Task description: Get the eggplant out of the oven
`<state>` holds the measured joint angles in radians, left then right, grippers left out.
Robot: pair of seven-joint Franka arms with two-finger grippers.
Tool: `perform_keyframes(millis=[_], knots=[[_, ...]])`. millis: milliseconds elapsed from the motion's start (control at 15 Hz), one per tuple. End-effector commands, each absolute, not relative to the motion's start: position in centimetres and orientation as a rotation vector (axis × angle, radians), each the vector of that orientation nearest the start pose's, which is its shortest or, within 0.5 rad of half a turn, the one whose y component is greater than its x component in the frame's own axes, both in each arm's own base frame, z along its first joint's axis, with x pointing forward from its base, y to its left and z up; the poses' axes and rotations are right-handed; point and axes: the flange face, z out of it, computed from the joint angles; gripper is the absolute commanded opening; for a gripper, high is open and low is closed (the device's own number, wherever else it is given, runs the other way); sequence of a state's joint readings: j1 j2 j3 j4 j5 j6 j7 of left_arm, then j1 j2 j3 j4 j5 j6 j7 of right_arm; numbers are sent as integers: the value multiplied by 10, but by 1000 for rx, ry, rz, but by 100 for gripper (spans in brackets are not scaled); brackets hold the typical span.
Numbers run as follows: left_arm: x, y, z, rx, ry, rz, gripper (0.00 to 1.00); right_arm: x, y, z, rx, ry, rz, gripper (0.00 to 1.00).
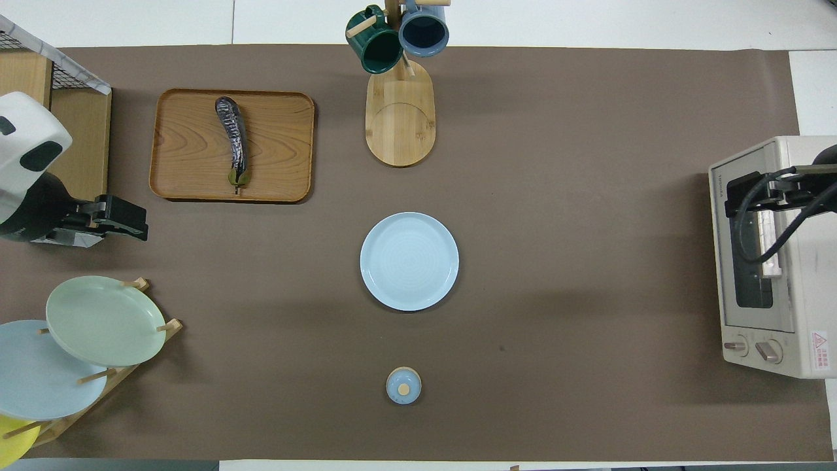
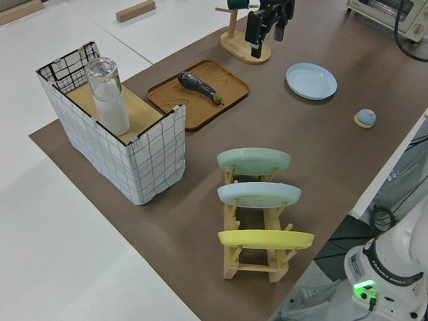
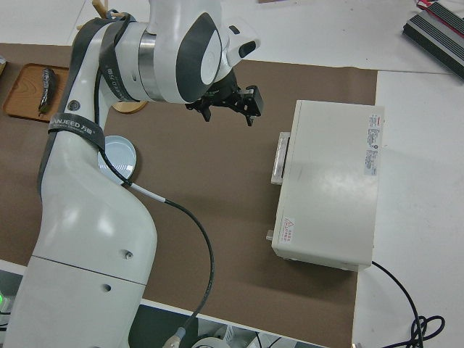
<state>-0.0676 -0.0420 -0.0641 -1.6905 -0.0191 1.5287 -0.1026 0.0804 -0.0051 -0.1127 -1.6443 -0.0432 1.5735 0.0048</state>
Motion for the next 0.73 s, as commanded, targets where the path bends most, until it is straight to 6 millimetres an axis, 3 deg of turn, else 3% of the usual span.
perform_keyframes(millis=[0, 133, 333, 667], knots=[[522, -69, 589, -3134, 37, 169, 100, 548, -21, 598, -3154, 69, 100, 100], [523, -71, 590, -3157, 34, 160, 100, 548, -21, 598, -3154, 74, 97, 100], [537, -72, 598, -3178, 34, 7, 100, 548, -21, 598, -3154, 74, 97, 100], [534, -72, 598, -3176, 34, 29, 100, 548, -19, 598, -3154, 72, 95, 100]])
